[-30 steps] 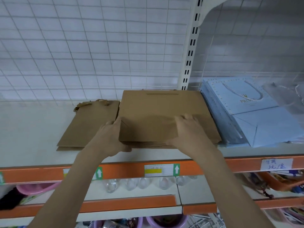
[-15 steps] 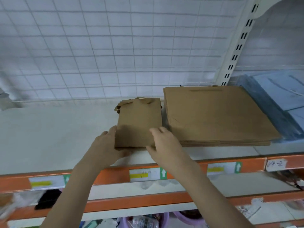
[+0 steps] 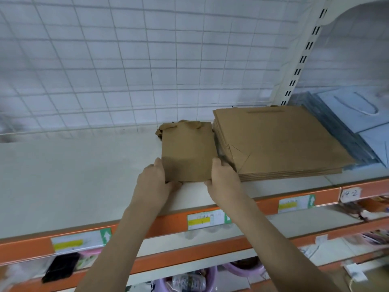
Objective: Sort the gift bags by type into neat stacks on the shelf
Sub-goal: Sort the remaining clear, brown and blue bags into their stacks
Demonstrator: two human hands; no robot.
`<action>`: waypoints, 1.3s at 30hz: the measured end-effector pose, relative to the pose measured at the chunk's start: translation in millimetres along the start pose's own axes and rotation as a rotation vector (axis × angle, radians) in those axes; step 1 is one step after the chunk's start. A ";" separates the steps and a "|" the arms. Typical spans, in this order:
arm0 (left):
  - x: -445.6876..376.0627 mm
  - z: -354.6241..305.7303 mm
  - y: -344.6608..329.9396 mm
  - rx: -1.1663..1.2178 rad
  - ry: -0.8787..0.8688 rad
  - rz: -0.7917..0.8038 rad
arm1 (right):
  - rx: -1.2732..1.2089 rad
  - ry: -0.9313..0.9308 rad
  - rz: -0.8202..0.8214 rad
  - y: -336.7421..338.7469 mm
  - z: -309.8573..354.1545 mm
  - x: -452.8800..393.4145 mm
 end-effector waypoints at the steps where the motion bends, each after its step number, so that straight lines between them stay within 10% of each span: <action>1: -0.5 0.3 -1.0 -0.020 0.006 0.001 | 0.014 -0.021 -0.021 2.1 -0.6 -0.4; 13: 15.9 -93.6 0.9 -0.375 0.005 -0.094 | -0.115 0.386 -0.211 101.6 -35.0 30.8; 25: 46.4 -318.9 -145.6 0.011 -0.277 -0.084 | -0.090 0.232 -0.256 156.0 -281.7 13.1; 39: -0.8 -438.6 -239.6 -0.271 -0.530 0.072 | -0.135 0.063 -0.373 207.1 -453.8 -32.5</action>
Point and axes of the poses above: each hand's wrist, its own x-axis away from the middle knuckle, its own y-axis out of the back of the hand, z = x × y, the point moved 10 cm from there along -x, towards the middle knuckle, and after that the axes turned 4 degrees about x, right-handed, at the moved point
